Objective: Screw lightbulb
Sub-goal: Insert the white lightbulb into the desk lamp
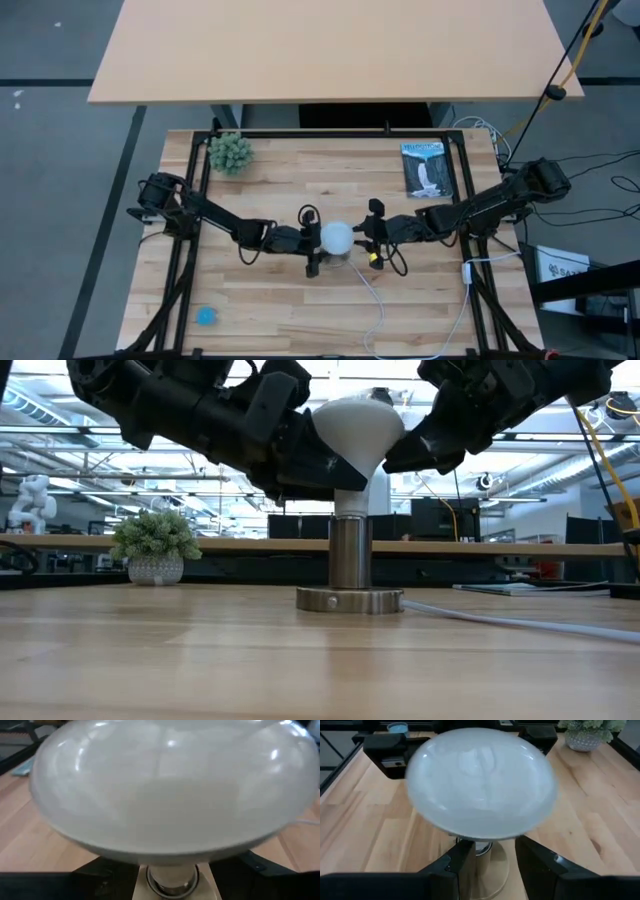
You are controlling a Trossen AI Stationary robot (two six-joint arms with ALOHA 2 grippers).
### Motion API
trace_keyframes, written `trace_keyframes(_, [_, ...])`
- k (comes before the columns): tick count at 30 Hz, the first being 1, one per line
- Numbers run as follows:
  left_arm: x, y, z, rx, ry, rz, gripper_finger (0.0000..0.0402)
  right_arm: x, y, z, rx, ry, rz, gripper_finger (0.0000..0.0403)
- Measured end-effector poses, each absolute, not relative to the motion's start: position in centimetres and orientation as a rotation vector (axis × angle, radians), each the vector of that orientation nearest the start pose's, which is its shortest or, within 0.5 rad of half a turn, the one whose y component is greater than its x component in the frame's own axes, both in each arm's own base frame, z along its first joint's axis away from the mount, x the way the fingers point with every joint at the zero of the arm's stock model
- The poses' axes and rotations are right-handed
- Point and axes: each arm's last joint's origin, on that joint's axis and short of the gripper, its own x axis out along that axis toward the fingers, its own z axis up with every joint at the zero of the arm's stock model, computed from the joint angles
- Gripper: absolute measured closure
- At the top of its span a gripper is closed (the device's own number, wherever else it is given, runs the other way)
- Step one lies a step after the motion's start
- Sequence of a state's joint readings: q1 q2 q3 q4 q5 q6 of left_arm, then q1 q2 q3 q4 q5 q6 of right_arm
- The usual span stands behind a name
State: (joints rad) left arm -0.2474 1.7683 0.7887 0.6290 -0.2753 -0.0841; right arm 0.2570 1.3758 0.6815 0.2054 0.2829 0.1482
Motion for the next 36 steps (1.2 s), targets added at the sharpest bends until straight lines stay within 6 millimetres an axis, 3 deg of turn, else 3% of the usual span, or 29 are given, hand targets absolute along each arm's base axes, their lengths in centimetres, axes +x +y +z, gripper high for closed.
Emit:
trace_keyframes(6, [33.74,-8.45,15.9,0.047,0.343,0.015,0.0181,27.23,6.51,20.69,0.002,0.468,-0.051,0.0273])
trace_keyframes(16, [33.95,-7.54,15.87,-0.059,0.344,0.059,0.0181,27.23,6.48,20.67,0.063,0.467,-0.073,0.0273])
trace_keyframes(36, [33.92,-7.69,15.9,-0.056,0.343,0.055,0.0181,26.86,6.4,21.06,0.08,0.469,-0.074,0.0273])
